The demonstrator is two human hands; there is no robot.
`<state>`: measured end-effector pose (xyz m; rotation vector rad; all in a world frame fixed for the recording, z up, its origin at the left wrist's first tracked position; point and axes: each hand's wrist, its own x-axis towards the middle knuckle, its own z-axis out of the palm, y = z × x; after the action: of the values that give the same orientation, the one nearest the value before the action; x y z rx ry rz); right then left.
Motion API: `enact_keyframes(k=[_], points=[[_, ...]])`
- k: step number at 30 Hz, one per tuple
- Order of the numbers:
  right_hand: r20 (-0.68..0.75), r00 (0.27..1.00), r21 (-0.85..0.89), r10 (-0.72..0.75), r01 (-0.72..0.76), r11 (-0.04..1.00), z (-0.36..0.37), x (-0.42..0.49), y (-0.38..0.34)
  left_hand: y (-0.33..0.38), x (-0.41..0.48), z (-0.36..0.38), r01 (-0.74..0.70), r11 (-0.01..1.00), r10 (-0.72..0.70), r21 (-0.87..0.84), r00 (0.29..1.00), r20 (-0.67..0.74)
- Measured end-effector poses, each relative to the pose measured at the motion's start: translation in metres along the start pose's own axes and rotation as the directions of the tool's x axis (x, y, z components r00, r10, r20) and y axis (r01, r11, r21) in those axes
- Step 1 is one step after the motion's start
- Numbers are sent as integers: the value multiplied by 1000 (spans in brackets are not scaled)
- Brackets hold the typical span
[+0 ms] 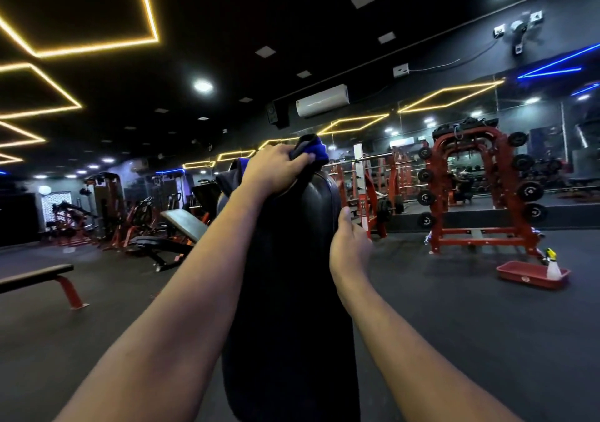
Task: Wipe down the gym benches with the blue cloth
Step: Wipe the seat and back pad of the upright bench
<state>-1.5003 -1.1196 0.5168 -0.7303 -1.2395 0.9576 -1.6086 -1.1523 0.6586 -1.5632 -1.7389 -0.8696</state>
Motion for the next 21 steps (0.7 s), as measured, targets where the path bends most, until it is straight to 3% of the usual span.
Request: enact_keyframes(k=[1, 3, 5, 6, 8, 11, 14, 18, 21], points=[[-5, 1000, 16, -12, 12, 1000, 3, 0, -3, 3, -2, 4, -15, 999, 17, 43, 999, -33], [-16, 1000, 5, -25, 25, 1000, 6, -1, -5, 9, -13, 15, -175, 981, 185, 77, 970, -154], [-28, 999, -4, -33, 33, 999, 5, -1, -5, 8, -24, 19, -359, 933, 356, 29, 908, -220], [-29, 999, -8, -36, 36, 999, 4, -2, -5, 4, -25, 17, -381, 924, 370, -13, 904, -214], [-29, 998, -7, -48, 48, 999, 1, -3, -6, -7, -19, 12, -282, 954, 263, -103, 950, -170], [-18, 998, -36, -63, 63, 997, 1, -6, -7, -14, -7, -1, 30, 997, -32, -78, 999, -18], [-11, 1000, -82, -15, 14, 997, 2, -5, -11, -1, -8, 8, 168, 983, -160, 78, 983, -95], [8, 998, -106, 61, -59, 993, 4, 5, -35, 2, -35, 29, -70, 997, 75, 27, 924, -376], [17, 999, -90, -31, 32, 995, 13, 17, -50, -32, -34, 29, -250, 965, 210, -72, 911, -356]])
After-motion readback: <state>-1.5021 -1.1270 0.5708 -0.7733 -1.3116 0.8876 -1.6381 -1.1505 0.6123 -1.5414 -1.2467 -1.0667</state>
